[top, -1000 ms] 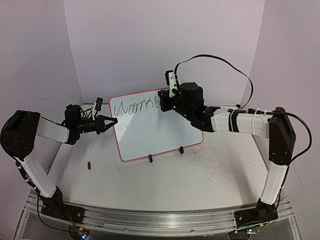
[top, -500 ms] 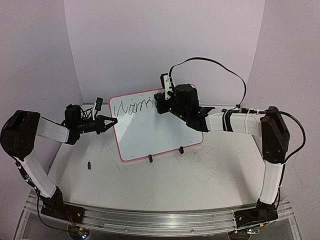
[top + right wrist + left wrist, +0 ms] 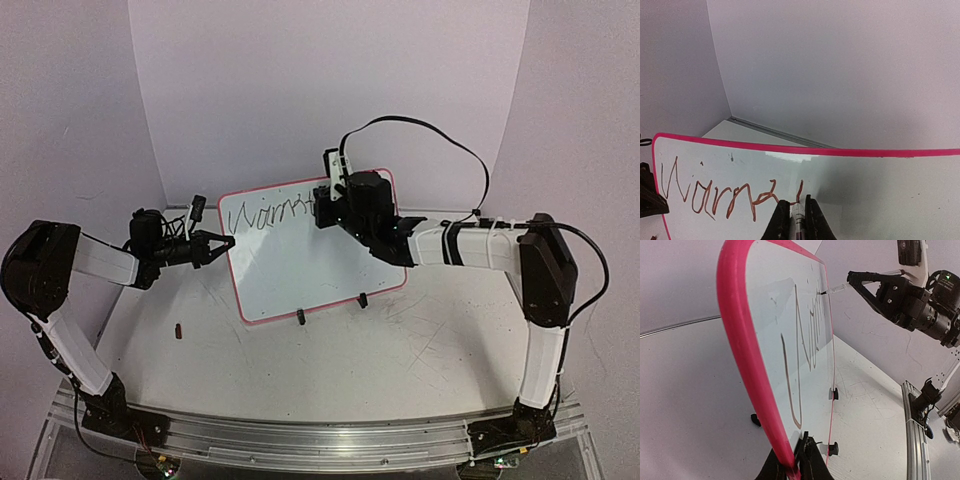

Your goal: Write a sentence on the whiteboard

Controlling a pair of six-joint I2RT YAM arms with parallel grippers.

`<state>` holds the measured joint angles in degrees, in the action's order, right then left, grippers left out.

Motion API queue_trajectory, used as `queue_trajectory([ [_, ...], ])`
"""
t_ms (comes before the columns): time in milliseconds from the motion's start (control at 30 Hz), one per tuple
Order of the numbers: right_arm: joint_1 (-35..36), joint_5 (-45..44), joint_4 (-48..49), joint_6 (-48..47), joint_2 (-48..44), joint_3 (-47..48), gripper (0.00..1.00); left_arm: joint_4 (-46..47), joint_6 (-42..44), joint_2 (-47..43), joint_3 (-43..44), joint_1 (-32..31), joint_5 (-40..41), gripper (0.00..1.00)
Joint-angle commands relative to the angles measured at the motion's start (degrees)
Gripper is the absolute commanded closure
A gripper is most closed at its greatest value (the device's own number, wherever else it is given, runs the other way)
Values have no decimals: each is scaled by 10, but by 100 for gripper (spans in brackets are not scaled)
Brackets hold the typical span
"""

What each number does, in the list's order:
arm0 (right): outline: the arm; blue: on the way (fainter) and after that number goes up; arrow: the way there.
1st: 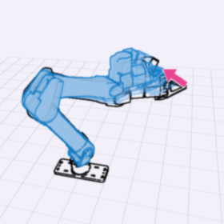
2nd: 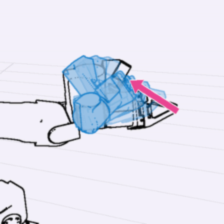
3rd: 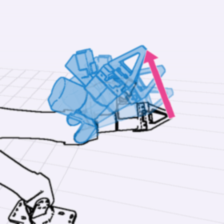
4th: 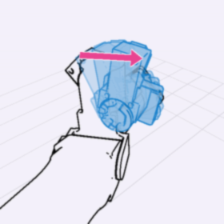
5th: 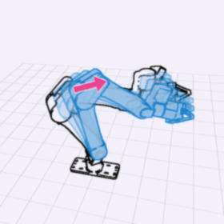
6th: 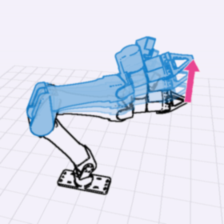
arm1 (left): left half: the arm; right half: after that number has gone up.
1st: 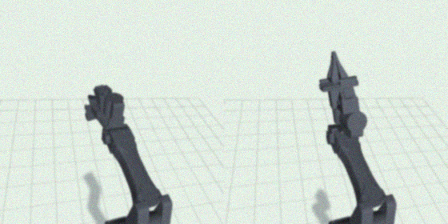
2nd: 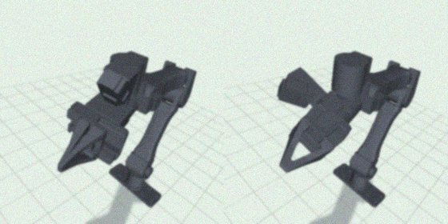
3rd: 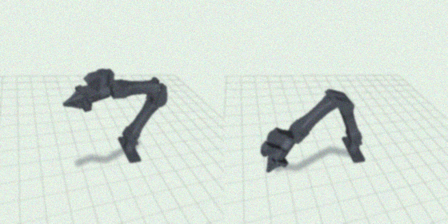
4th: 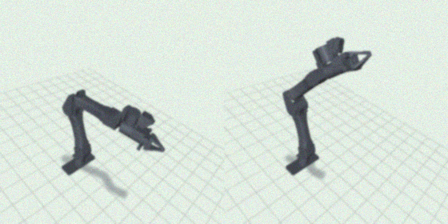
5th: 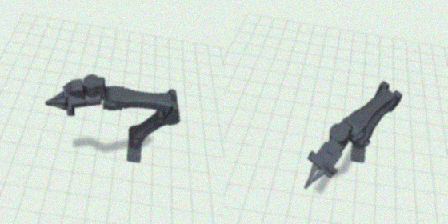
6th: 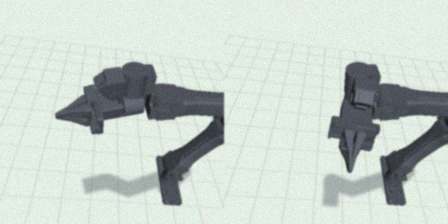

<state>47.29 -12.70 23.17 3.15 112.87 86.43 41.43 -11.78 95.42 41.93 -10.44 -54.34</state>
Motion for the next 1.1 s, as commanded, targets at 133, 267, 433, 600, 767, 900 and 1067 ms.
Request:
queue_trajectory([
  [133,-2,32,62,-3,-112,-75,100,-10,70,0,14,-1,48,100],
  [267,-22,58,41,-15,-100,-59,100,-9,71,-4,10,-1,49,100],
  [433,-31,63,26,-25,-68,-22,100,-10,70,-1,12,0,47,100],
  [600,-31,55,26,-35,-45,1,100,-10,71,-2,12,-1,46,100],
  [767,-30,62,26,-44,-26,23,100,-10,71,-1,14,-1,46,100],
  [900,-31,55,23,-40,-12,35,100,-10,71,-2,13,-1,46,100],
  [1067,-31,47,19,-40,0,49,100,-10,71,-3,13,-1,46,100],
])
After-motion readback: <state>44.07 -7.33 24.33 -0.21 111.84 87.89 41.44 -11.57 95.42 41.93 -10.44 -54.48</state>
